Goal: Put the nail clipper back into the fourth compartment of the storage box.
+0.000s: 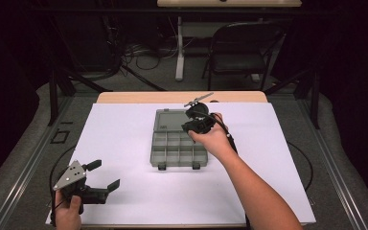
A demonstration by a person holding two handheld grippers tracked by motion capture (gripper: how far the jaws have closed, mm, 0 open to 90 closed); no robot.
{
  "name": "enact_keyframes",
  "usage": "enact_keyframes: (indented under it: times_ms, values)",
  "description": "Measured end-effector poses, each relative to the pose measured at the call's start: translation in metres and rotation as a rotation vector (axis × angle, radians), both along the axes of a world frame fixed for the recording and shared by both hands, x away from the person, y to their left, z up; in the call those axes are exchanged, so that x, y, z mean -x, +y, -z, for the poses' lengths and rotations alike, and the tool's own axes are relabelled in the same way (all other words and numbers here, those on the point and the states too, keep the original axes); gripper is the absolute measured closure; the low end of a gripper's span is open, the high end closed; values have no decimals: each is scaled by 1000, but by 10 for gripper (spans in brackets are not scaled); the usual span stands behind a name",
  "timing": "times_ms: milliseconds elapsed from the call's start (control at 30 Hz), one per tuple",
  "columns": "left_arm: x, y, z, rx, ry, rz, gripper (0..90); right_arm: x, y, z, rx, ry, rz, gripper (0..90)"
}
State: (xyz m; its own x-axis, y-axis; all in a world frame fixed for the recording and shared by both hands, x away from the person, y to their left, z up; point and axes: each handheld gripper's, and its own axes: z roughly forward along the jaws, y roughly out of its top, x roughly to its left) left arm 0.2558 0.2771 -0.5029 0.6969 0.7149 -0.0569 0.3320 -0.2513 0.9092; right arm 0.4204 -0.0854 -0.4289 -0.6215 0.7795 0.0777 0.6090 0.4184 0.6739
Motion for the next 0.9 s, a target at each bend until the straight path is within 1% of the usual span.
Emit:
enact_keyframes:
  times_ms: [100,133,267,333,367,433,533,633,733,833,900]
  values:
    - [0,0,0,1,0,0,22,-6,-2,4,11,12,15,808]
    - [0,0,0,1,0,-1,23,-7,-2,6,8,6,19,808]
    - [0,0,0,3,-2,-2,23,-12,-3,10,13,10,36,808]
    - [0,0,0,2,-2,-3,23,-15,-4,12,26,18,42,808]
    - [0,0,0,3,-1,-3,23,-16,-4,14,24,8,47,808]
    - [0,0,0,1,-1,-3,23,-18,-5,17,30,16,54,808]
    - [0,0,0,1,-1,-2,23,-23,-6,24,54,27,60,808]
    - [0,0,0,0,0,-3,22,-26,-8,29,62,37,66,808]
    - [-1,0,1,0,1,-4,23,-30,-10,34,70,31,74,808]
    - [-1,0,1,-1,0,-3,23,-32,-11,36,83,44,78,808]
    - [-1,1,1,0,1,-2,23,-34,-11,39,77,38,76,808]
